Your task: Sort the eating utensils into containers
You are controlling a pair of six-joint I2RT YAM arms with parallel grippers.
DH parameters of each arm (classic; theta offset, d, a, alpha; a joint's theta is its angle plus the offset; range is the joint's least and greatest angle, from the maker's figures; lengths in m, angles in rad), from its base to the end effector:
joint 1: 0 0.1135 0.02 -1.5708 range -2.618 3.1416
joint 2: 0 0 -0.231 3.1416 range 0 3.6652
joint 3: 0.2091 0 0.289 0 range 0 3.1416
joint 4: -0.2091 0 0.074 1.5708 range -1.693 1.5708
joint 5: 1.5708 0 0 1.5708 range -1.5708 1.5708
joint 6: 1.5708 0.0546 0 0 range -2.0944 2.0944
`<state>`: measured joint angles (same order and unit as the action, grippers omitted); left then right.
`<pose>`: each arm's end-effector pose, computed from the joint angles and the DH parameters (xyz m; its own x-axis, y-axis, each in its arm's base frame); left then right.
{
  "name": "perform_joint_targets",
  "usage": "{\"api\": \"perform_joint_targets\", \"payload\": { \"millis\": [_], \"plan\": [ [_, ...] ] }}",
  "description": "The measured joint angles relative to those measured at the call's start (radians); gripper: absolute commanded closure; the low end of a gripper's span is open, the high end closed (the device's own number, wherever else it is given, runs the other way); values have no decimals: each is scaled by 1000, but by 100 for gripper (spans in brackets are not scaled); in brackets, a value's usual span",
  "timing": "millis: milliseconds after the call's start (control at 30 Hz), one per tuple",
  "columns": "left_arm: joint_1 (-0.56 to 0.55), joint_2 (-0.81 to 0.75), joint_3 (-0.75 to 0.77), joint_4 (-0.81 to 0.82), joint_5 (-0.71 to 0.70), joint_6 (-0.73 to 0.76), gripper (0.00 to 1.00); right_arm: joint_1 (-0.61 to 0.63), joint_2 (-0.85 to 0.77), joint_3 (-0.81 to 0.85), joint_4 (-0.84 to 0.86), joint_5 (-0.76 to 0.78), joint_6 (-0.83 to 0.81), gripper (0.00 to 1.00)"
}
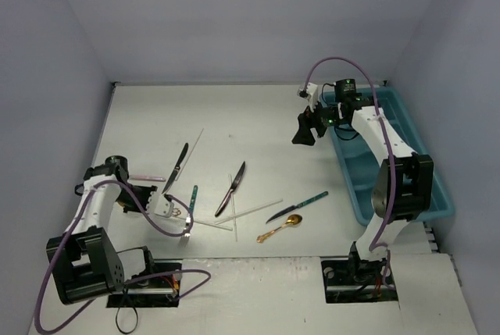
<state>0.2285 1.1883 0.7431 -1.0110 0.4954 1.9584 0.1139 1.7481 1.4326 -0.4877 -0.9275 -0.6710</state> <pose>0.2287 0.0265 0.1390 0.2303 0.8898 -0.3940 0.9511 -0.1202 0.2844 0.4145 0.0914 0.2334 -0.1743 -0.3953 -0.9018 -0.9302 0.3665 0.0192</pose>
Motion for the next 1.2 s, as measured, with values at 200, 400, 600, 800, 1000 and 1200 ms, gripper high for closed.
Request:
{"api": "perform_joint_targets", "payload": {
  "millis": [200, 400, 600, 800, 1000, 1200],
  "plan": [
    [-161, 47, 303, -46, 92, -339, 100, 0, 8, 106, -1, -45, 97, 32],
    [-326, 174, 518, 63, 105, -787, 100, 0, 98, 375, 56, -68, 316, 32],
    [-460, 336, 647, 128, 17, -1116, 100, 0, 194, 527, 122, -62, 584, 35],
    [-560, 370, 672, 270, -104, -1344, 100, 6, 229, 515, 231, -74, 896, 36],
    [-606, 423, 787, 318, -161, -1560, 100, 12, 170, 239, 473, -33, 1094, 38],
    [-596, 501, 943, 326, -133, -1799, 100, 48, 10, 84, 557, 23, 947, 39]
  ]
}}
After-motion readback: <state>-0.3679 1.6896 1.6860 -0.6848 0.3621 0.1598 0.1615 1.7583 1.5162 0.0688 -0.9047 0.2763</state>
